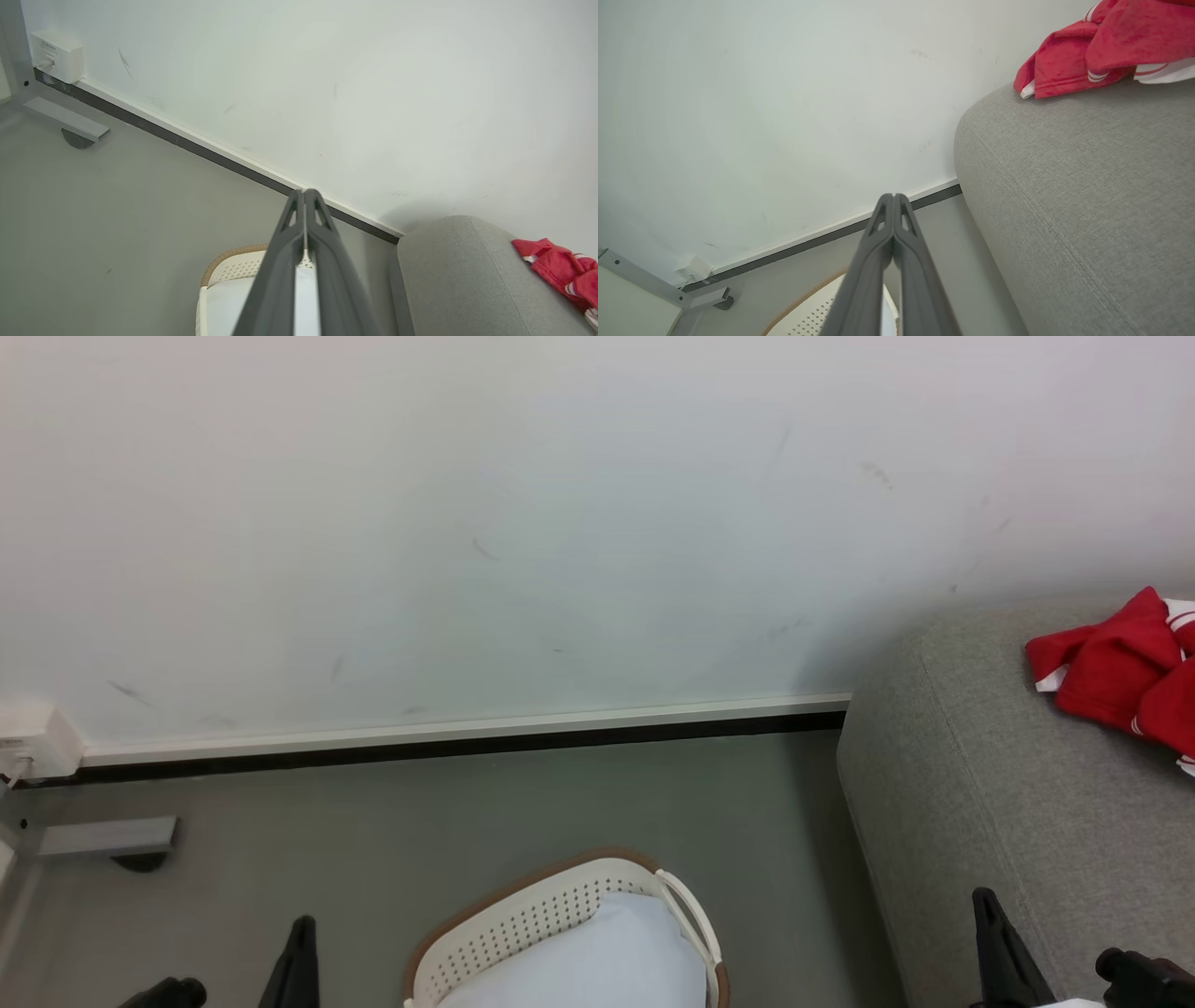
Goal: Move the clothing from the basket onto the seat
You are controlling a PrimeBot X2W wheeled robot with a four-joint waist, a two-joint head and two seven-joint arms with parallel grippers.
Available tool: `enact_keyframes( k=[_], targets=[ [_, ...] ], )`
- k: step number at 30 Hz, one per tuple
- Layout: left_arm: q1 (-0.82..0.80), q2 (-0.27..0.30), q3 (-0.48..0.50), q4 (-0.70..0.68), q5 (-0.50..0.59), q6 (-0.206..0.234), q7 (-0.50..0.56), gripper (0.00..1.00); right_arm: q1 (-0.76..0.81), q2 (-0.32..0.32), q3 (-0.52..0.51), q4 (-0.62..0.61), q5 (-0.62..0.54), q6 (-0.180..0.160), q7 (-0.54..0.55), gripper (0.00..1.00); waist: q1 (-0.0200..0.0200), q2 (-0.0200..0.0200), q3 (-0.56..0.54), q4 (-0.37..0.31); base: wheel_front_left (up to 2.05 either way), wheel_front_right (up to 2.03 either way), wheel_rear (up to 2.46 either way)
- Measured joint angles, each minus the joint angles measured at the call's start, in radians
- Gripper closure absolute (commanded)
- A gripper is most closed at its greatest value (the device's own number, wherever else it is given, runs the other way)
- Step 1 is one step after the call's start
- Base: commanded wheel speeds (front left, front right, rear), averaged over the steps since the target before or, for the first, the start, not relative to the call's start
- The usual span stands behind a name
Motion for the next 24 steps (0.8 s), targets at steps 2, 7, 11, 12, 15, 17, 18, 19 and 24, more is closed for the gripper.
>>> enact_keyframes(
  k=[2, 7, 11, 12, 15, 17, 18, 19, 24],
  targets=[
    [-0.002, -0.002, 0.005, -0.005, -0.033, 0.0, 0.009, 1.0, -0.002, 0.0, -0.004, -0.002, 0.032, 0.0, 0.008, 1.0, 0.0, 0.0, 0.0, 0.001, 0.0, 0.0, 0.0],
    [-0.008, -0.006, 0.013, -0.012, -0.102, -0.002, 0.026, 1.0, -0.008, -0.001, -0.015, -0.008, 0.109, 0.0, 0.026, 1.0, 0.0, 0.0, 0.001, 0.003, 0.0, 0.0, 0.0],
    [-0.015, -0.008, 0.02, -0.02, -0.159, -0.006, 0.039, 1.0, -0.009, -0.002, -0.024, -0.015, 0.169, 0.0, 0.04, 1.0, 0.0, 0.0, 0.001, 0.005, 0.0, 0.0, 0.0],
    [-0.015, -0.009, 0.022, -0.021, -0.168, -0.006, 0.044, 1.0, -0.01, -0.002, -0.026, -0.016, 0.183, 0.0, 0.043, 1.0, 0.0, 0.0, 0.002, 0.005, 0.0, 0.0, 0.0],
    [-0.019, -0.011, 0.027, -0.025, -0.212, -0.009, 0.056, 1.0, -0.01, -0.003, -0.03, -0.02, 0.224, 0.0, 0.054, 1.0, 0.0, 0.0, 0.002, 0.007, 0.0, 0.0, 0.0],
    [-0.021, -0.012, 0.031, -0.029, -0.231, -0.009, 0.063, 1.0, -0.012, -0.004, -0.034, -0.022, 0.252, 0.0, 0.06, 1.0, 0.0, 0.0, 0.002, 0.007, 0.0, 0.0, 0.0],
    [-0.021, -0.013, 0.033, -0.031, -0.244, -0.01, 0.067, 1.0, -0.014, -0.004, -0.035, -0.024, 0.264, 0.0, 0.064, 1.0, 0.0, 0.0, 0.002, 0.008, 0.0, 0.0, 0.0],
    [-0.023, -0.014, 0.035, -0.031, -0.26, -0.01, 0.07, 1.0, -0.014, -0.005, -0.037, -0.025, 0.278, 0.0, 0.066, 1.0, 0.0, 0.0, 0.003, 0.008, 0.0, 0.0, 0.0],
    [-0.031, -0.019, 0.043, -0.038, -0.319, -0.013, 0.085, 1.0, -0.02, -0.007, -0.045, -0.031, 0.342, 0.0, 0.083, 1.0, 0.0, 0.0, 0.003, 0.01, 0.0, 0.0, 0.0]
  ],
)
